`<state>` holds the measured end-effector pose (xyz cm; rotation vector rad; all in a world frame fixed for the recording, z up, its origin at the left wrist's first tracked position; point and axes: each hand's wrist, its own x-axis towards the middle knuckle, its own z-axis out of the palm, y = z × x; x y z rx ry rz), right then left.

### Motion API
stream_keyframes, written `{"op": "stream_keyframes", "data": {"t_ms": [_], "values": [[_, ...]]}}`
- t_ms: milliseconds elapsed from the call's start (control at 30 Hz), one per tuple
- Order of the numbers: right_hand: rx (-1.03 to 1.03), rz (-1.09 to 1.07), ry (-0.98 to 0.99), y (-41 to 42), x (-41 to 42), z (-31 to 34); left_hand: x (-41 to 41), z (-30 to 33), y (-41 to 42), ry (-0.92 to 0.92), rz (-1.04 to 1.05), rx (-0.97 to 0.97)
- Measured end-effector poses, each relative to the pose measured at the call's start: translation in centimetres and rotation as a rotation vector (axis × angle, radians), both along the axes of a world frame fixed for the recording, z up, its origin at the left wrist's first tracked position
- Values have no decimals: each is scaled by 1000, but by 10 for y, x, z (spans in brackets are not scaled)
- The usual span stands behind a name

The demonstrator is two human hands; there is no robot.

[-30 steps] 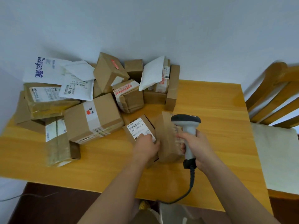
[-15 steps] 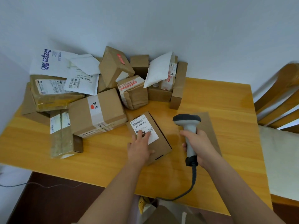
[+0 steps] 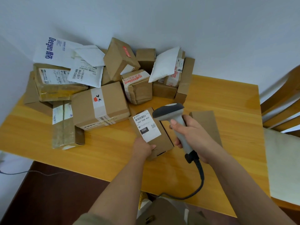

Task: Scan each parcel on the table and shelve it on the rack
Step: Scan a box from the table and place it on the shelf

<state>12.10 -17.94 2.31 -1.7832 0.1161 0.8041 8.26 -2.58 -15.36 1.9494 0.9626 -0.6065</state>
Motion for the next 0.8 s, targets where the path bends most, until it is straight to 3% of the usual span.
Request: {"op": "stream_keyframes", "data": {"t_ms": [433,800], "values": [[-3,-2,-92,-3,-5,22,2,-12,-4,24,57,47],[-26,3,-139,-14,-7,26,7,-14,-11,49,-91,241]]}}
